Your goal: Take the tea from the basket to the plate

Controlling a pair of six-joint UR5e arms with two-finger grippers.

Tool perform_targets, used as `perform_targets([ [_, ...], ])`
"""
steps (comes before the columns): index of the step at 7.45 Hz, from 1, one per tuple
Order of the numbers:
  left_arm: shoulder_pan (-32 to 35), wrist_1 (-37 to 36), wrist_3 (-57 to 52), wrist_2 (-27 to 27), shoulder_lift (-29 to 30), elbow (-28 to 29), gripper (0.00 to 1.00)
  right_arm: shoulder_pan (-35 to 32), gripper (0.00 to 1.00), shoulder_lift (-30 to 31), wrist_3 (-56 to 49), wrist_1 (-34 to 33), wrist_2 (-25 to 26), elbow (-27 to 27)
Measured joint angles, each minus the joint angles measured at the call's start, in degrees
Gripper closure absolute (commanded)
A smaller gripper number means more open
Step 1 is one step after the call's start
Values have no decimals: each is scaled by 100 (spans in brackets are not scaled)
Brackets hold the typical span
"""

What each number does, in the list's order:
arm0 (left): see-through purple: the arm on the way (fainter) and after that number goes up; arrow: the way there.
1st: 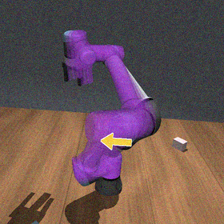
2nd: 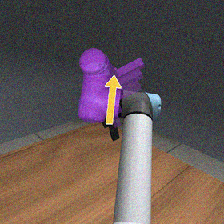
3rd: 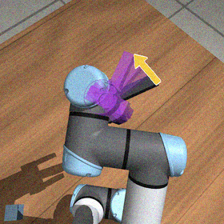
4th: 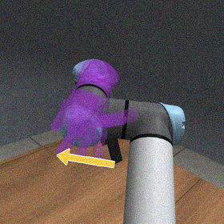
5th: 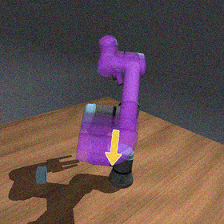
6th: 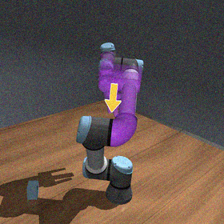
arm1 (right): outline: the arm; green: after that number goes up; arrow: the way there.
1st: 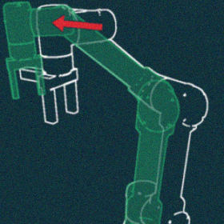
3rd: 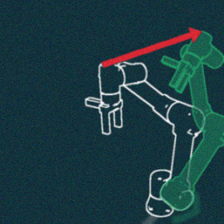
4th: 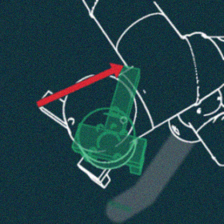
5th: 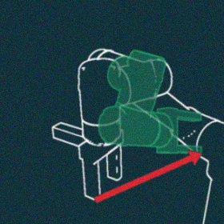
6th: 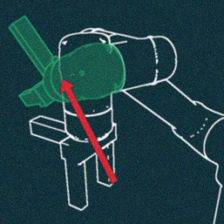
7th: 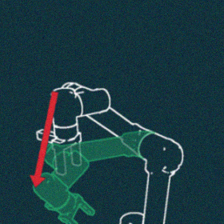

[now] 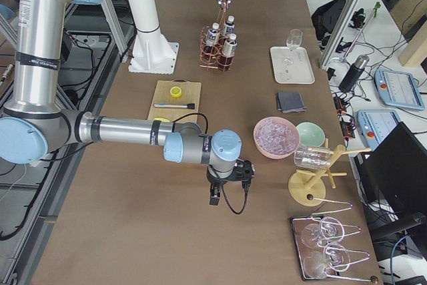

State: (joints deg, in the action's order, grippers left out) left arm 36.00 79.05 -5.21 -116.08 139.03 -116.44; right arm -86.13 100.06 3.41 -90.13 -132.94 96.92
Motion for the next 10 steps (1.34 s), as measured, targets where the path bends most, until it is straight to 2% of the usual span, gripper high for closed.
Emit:
perform_targets([
  [2, -78, 20, 11, 61, 19, 49, 100, 1, 0, -187, 131, -20, -19, 100],
  [4, -174, 35, 16, 172, 34, 129, 100, 171, 1, -319, 903, -13, -156, 488],
  [6, -245, 65, 18, 232, 37, 185, 100, 807, 0, -671, 2240, -28, -223, 964],
  [9, -259, 75, -4, 243, 6, 203, 100, 1853, 0, -1718, 4646, -43, -298, 1200],
  [10, -259, 75, -2, 243, -5, 203, 100, 1994, 1, -1929, 5223, -46, -462, 1281],
])
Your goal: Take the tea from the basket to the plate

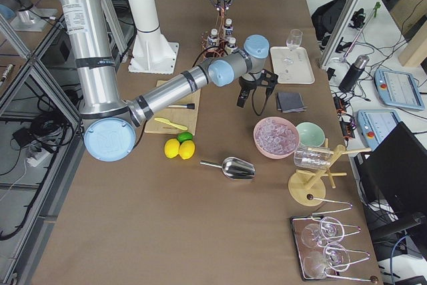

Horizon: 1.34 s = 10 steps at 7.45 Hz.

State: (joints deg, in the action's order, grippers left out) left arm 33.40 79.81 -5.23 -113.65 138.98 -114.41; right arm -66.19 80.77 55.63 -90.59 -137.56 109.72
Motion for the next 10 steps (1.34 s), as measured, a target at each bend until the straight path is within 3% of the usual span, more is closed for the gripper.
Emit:
perform_targets([
  [2, 0, 0, 4, 0, -15, -2, 100, 195, 2, -424, 864, 8, -577, 10],
  [4, 0, 0, 11, 0, -19, -2, 100, 655, 2, -1055, 1554, 1, -807, -154],
  [7, 0, 0, 17, 0, -20, -2, 100, 1519, 2, -2182, 3227, -112, -717, -457],
  [10, 0, -7, 22, 0, -24, 2, 100, 2005, 9, -3014, 3555, -1169, -246, -562],
])
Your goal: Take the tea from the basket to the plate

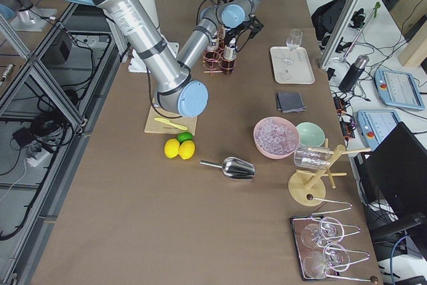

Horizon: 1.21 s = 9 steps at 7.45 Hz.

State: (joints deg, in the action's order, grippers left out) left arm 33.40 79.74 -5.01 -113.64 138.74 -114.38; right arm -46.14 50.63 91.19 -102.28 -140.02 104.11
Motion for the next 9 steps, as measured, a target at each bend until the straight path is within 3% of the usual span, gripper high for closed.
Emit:
perform_targets([
  [1, 0, -1, 0, 0, -2, -1, 100, 166, 10, -173, -5, -151, 230, -120],
  [2, 0, -1, 0, 0, -3, -3, 100, 288, 21, -403, -10, -269, 379, -341],
  [4, 0, 5, 0, 0, 11, -4, 100, 387, 53, -608, -13, -427, 532, -538],
  [6, 0, 7, 0, 0, 11, -5, 100, 399, 67, -620, -13, -463, 600, -558],
  [7, 0, 7, 0, 0, 3, -9, 100, 405, 92, -622, -13, -470, 650, -559],
  [8, 0, 7, 0, 0, 0, -6, 100, 402, 100, -628, -13, -476, 712, -561],
  [9, 0, 7, 0, 0, -3, 3, 100, 401, 100, -630, -13, -476, 764, -548],
])
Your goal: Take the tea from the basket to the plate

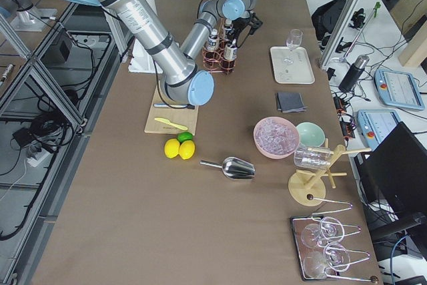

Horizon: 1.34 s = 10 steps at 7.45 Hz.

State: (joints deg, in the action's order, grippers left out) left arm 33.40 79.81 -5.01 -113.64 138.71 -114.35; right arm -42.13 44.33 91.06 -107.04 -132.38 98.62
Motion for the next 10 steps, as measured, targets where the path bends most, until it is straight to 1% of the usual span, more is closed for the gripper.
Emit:
perform_targets([
  [2, 0, 0, 0, -4, -1, 21, 100, -54, 100, 9, -7, -56, 36, 130],
  [3, 0, 0, 0, -7, -2, 20, 100, -95, 100, -18, -95, -303, 35, 322],
  [4, 4, 0, -4, -8, -6, 10, 100, -189, 100, -68, -442, -693, 17, 577],
  [5, 11, 0, -6, -9, -5, -4, 100, -370, 100, -313, -842, -1217, -18, 728],
  [6, 10, 0, -5, -9, -4, -12, 100, -575, 100, -645, -1379, -1781, -38, 746],
  [7, 16, 0, -6, -9, -2, -14, 100, -819, 100, -902, -2151, -2144, -42, 614],
  [8, 28, 0, -8, -10, 2, -20, 100, -1098, 100, -1197, -3006, -2269, -50, 128],
  [9, 45, -5, -8, -19, 1, -38, 100, -1368, 100, -1554, -3789, -2154, -81, -728],
  [10, 96, -13, -8, -33, -1, -84, 100, -1613, 100, -1888, -4275, -1458, -231, -1890],
])
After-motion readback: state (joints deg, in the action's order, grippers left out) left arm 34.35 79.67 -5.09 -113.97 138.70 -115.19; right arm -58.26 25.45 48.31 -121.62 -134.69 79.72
